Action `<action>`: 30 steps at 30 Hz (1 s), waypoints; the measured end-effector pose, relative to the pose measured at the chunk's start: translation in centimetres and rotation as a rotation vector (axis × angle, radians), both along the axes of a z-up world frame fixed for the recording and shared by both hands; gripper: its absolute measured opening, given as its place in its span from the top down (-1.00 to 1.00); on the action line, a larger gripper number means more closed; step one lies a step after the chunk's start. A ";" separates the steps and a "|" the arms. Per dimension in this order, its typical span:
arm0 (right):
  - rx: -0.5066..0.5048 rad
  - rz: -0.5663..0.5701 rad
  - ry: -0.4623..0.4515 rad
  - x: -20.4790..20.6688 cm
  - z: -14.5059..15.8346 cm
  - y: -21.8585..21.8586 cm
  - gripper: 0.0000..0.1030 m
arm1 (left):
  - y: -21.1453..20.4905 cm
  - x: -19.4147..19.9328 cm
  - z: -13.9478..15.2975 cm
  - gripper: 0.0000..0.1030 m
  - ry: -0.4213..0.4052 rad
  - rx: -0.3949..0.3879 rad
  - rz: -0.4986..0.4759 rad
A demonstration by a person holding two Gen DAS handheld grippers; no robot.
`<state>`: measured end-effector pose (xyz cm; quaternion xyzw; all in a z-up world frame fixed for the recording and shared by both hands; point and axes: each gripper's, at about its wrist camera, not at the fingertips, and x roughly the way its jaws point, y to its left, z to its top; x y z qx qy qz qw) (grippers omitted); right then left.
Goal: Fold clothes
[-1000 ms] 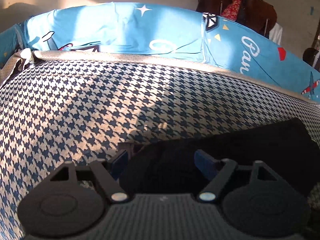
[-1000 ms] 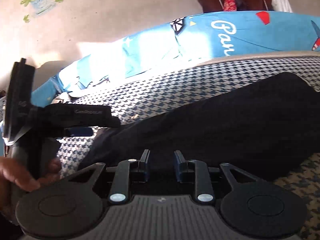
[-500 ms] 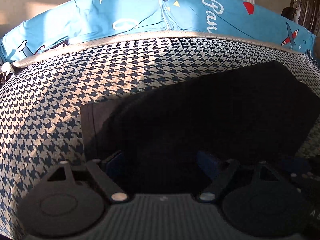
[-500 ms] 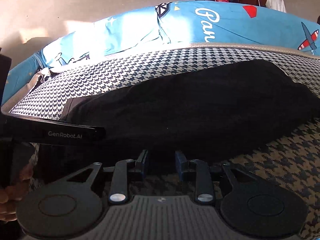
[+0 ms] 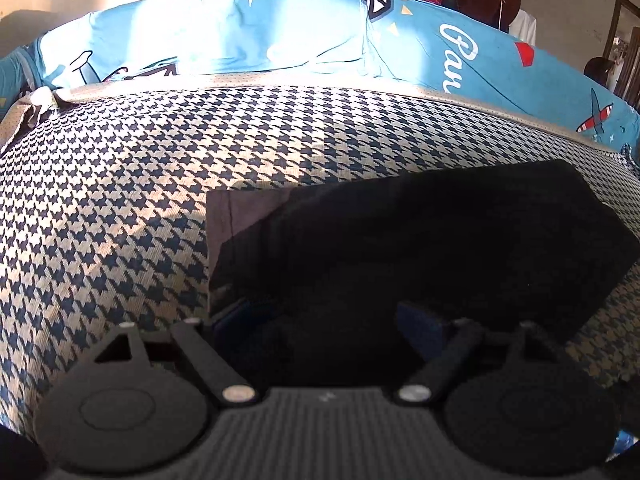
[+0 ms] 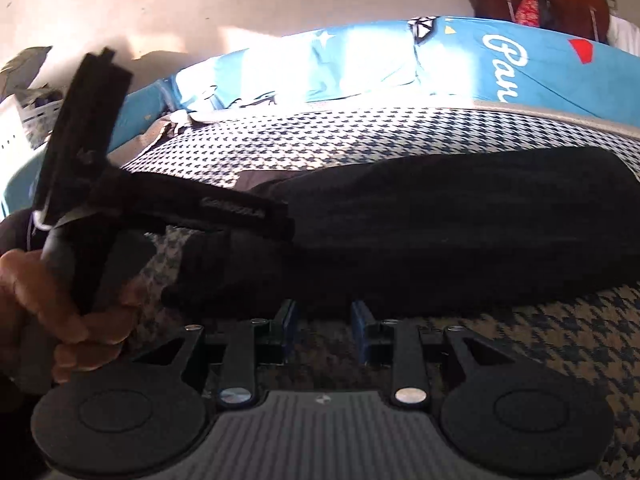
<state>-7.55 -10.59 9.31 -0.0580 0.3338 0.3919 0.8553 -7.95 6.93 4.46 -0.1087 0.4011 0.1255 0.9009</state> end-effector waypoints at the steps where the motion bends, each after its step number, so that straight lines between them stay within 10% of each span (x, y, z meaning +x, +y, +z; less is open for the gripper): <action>1: -0.007 0.024 -0.016 -0.2 0.0 0.5 0.42 | 0.2 0.0 0.1 -0.66 0.000 -0.005 0.008; 30: -0.252 0.248 -0.291 -3.7 -2.1 6.5 0.20 | 3.0 0.4 -0.3 -0.84 0.055 -0.073 0.118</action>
